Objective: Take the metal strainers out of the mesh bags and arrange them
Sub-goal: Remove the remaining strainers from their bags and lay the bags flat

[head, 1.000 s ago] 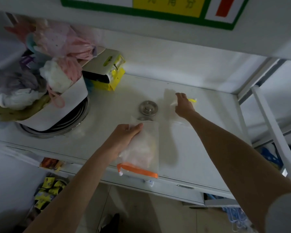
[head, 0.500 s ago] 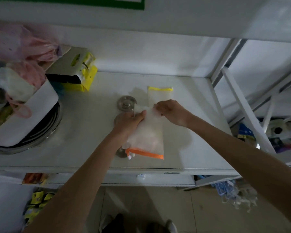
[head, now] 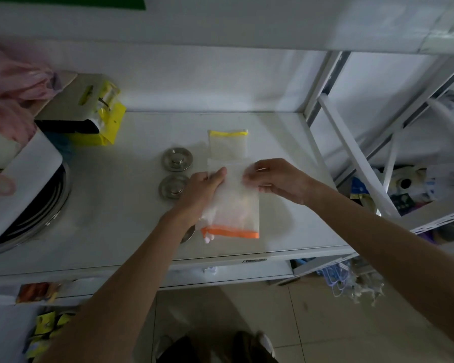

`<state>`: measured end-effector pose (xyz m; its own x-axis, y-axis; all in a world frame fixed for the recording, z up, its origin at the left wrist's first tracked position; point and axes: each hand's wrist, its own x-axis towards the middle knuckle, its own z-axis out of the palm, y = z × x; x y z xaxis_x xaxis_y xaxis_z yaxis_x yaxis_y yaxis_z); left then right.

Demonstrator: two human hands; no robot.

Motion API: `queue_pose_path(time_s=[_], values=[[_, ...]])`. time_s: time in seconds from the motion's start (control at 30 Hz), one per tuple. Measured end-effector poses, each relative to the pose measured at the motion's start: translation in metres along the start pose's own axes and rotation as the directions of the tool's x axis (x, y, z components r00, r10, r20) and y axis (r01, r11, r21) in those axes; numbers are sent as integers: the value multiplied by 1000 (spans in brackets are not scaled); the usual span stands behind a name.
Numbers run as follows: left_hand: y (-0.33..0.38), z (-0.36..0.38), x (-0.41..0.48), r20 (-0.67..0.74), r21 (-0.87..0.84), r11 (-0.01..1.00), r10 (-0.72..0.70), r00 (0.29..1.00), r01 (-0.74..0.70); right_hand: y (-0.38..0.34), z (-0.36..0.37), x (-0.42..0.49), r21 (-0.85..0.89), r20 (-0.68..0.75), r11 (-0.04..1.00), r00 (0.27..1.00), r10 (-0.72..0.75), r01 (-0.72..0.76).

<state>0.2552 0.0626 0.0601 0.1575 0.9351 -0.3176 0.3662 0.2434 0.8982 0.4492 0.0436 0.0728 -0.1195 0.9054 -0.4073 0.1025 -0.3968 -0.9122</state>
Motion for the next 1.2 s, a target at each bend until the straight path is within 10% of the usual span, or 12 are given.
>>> queue_pose_path(time_s=[0.33, 0.53, 0.77, 1.03, 1.2], values=[[2, 11, 3, -474, -226, 968, -12, 881, -109, 19, 7, -14, 10, 118, 985, 979, 168, -171], [-3, 14, -5, -327, -245, 966, -7, 945, -78, 14, -19, -9, 235, -94, 972, 995, 45, -22], [-2, 6, -9, -124, -189, 982, -21, 992, -3, -12, -66, -8, -96, -203, 995, 979, -30, 11], [-11, -13, -12, -154, -183, 982, 9, 988, -37, 1, -133, 77, -865, -381, 351, 924, 5, -359], [-11, -10, -14, -205, -166, 985, 21, 979, -56, 14, -119, 127, -899, -378, 310, 907, -185, -311]])
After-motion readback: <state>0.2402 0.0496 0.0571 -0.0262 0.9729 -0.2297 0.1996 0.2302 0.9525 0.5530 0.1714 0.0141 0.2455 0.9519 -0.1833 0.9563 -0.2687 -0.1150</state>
